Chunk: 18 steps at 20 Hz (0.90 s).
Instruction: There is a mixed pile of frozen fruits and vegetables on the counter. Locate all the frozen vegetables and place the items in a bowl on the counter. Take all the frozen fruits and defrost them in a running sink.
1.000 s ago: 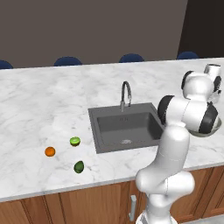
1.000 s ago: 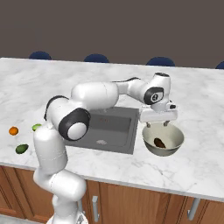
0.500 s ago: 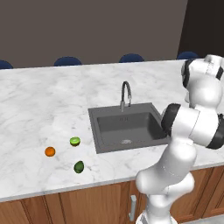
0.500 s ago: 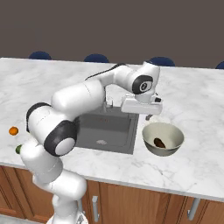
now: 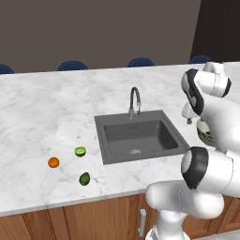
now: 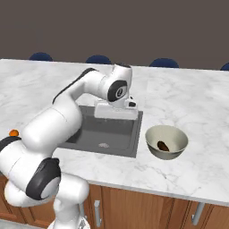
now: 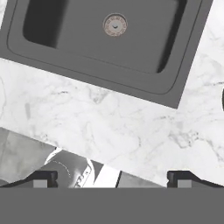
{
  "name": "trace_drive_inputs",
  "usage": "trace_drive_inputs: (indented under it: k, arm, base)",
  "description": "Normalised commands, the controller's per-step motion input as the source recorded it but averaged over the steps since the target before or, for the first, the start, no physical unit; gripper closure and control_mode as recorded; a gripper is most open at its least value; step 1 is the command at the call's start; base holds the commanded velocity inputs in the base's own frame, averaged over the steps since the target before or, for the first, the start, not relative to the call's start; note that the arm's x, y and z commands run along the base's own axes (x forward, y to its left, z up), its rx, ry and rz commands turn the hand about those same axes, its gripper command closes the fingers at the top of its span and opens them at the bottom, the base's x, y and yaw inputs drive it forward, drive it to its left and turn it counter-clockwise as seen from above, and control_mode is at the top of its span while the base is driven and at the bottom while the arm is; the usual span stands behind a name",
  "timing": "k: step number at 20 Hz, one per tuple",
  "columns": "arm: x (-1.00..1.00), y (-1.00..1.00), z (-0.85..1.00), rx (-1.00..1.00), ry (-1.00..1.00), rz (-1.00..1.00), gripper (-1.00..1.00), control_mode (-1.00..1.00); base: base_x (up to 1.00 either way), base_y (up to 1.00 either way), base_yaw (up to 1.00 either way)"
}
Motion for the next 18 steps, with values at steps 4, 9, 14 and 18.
trace_drive_inputs:
  k: [4, 9, 14, 18]
  arm:
    - [-0.33, 1.0, -0.02, -0.05, -0.01, -0.01, -1.0, -1.0]
    - [-0.07, 1.0, -0.06, -0.09, 0.04, -0.04, -1.0, -1.0]
    - [0.04, 1.0, -0.02, -0.03, 0.15, -0.03, -1.0, -1.0]
    - [0.02, 1.0, -0.09, 0.0, 0.14, -0.04, -1.0, -1.0]
  base:
    - [0.0, 0.0, 0.0]
    - [0.0, 0.0, 0.0]
    - [0.0, 0.0, 0.0]
    - [0.0, 0.0, 0.0]
